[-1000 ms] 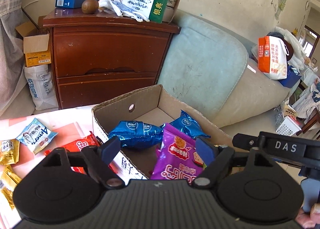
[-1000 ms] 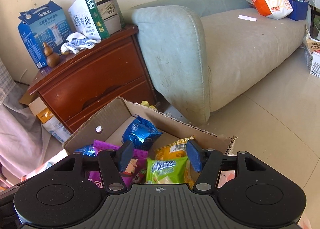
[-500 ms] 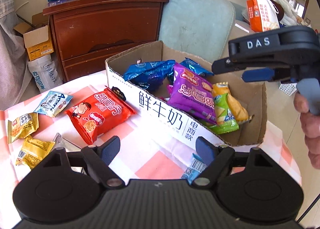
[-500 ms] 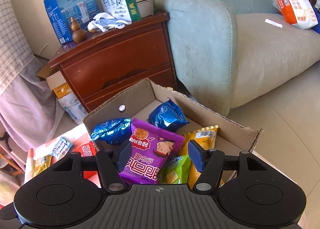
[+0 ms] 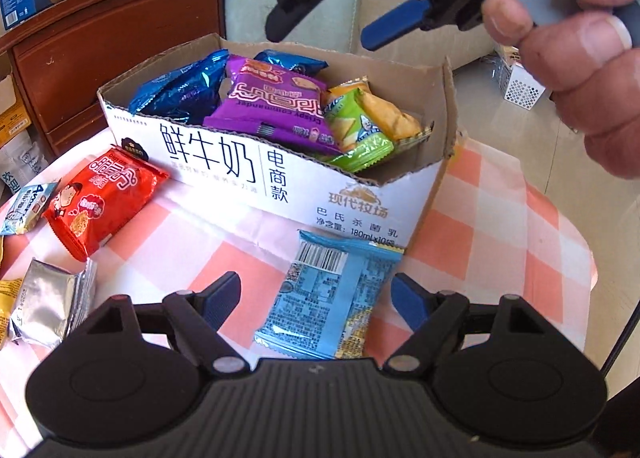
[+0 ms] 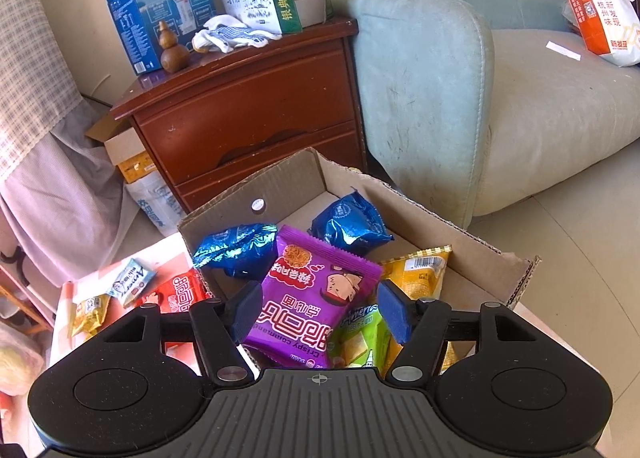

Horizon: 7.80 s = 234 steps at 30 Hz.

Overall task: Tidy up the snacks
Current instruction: 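Grasp the light blue bag with the left tool while the right tool withdraws from the box, then grasp the silver foil bag with the right tool while the left tool holds the light blue bag, then carry the silver and light blue bags over the cardboard box, then lower both bags into the box and open both tools, then move the left tool to the yellow bag while the right tool moves to the red bag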

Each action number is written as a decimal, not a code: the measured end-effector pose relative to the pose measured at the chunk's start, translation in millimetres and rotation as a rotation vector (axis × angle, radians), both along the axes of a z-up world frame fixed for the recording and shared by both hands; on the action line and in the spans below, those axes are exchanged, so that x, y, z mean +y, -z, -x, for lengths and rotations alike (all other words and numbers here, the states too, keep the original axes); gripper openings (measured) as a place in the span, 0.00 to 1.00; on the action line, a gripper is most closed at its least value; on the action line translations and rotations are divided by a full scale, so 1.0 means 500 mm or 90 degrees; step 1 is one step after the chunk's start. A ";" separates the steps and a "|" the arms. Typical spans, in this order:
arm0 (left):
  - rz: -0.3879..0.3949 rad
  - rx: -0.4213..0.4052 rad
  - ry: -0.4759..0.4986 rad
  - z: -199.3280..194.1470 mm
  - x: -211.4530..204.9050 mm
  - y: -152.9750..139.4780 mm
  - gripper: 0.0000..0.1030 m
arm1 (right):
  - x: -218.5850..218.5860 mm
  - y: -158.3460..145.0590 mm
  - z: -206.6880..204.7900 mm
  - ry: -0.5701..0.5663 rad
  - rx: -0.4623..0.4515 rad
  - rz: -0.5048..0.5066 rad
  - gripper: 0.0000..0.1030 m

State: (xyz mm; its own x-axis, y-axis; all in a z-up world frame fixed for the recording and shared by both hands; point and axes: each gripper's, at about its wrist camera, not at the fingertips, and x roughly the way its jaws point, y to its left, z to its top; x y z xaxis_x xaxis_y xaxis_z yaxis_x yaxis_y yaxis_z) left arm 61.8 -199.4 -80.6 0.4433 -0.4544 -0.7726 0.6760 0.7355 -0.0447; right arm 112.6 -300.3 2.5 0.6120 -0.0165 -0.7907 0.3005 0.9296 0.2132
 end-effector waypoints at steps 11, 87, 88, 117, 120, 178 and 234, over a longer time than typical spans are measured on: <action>-0.009 0.000 -0.023 -0.009 0.016 0.022 0.48 | 0.067 -0.004 -0.008 -0.123 -0.032 -0.030 0.62; -0.044 0.060 -0.523 -0.091 0.470 0.043 0.83 | 0.441 0.153 -0.071 -0.549 0.065 0.070 0.63; -0.044 0.061 -0.523 -0.091 0.469 0.043 0.83 | 0.448 0.155 -0.069 -0.551 0.063 0.083 0.66; -0.028 -0.005 -0.471 -0.082 0.420 -0.020 0.47 | 0.412 0.106 -0.053 -0.452 0.034 0.084 0.56; -0.018 -0.019 -0.473 -0.083 0.414 -0.043 0.47 | 0.407 0.089 -0.048 -0.436 0.020 0.093 0.56; 0.100 -0.087 -0.139 -0.248 -0.050 -0.138 0.49 | -0.008 -0.009 0.036 -0.004 0.009 0.120 0.57; 0.023 0.017 -0.493 -0.392 0.430 0.003 0.80 | 0.288 0.134 -0.127 -0.257 -0.049 0.059 0.68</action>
State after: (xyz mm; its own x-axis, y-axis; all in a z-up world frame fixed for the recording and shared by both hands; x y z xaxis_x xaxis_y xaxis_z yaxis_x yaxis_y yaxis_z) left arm 257.8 15.8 -82.3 0.6259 -0.0483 -0.7784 -0.0314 0.9957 -0.0871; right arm 175.9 -156.5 -64.3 0.6415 0.1687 -0.7483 -0.1060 0.9857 0.1313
